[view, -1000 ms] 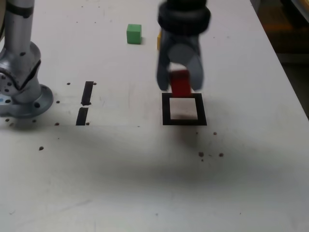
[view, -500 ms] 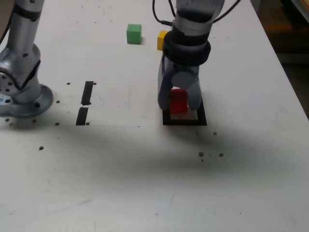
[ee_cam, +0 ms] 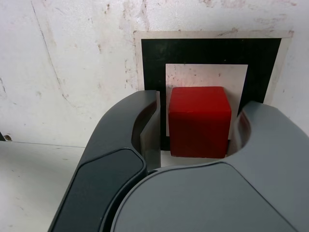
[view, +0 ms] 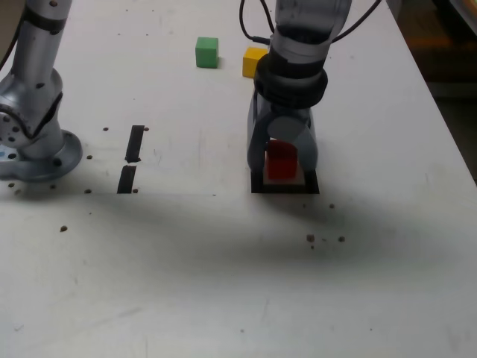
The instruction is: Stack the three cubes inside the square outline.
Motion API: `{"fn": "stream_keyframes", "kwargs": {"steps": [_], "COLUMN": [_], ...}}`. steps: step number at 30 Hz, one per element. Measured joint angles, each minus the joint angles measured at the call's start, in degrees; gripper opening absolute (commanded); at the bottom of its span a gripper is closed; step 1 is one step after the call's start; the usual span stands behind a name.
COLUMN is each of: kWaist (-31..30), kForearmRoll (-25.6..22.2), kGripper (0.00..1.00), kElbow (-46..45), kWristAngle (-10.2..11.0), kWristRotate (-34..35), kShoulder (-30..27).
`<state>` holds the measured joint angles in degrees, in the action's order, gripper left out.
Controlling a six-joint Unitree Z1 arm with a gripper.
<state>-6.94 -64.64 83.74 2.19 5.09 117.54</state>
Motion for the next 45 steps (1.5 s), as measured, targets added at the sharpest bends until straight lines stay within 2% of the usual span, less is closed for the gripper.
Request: {"fn": "stream_keyframes", "kwargs": {"steps": [4,8,14,17,23,28,30,39,45], "kWaist": [0.5,3.8,14.2,20.1,31.9,40.9,41.2,41.5,40.8], "kForearmRoll": [-2.1,-4.5,-5.7,-5.9,-5.9,-5.8,-5.8,-5.4,-4.7], "kGripper": [1.00,1.00,1.00,1.00,1.00,0.99,0.99,0.91,0.78], "kElbow": [0.0,0.0,0.1,0.5,2.3,6.8,7.7,9.4,9.5], "kWristAngle": [0.4,0.9,5.0,5.9,5.9,7.5,8.3,8.8,8.8], "kWristRotate": [-1.6,-6.3,-18.0,-24.2,-36.5,-47.0,-50.4,-53.1,-53.4], "kShoulder": [-1.8,-7.6,-17.0,-19.1,-10.8,-7.2,-5.6,0.4,2.1]}}
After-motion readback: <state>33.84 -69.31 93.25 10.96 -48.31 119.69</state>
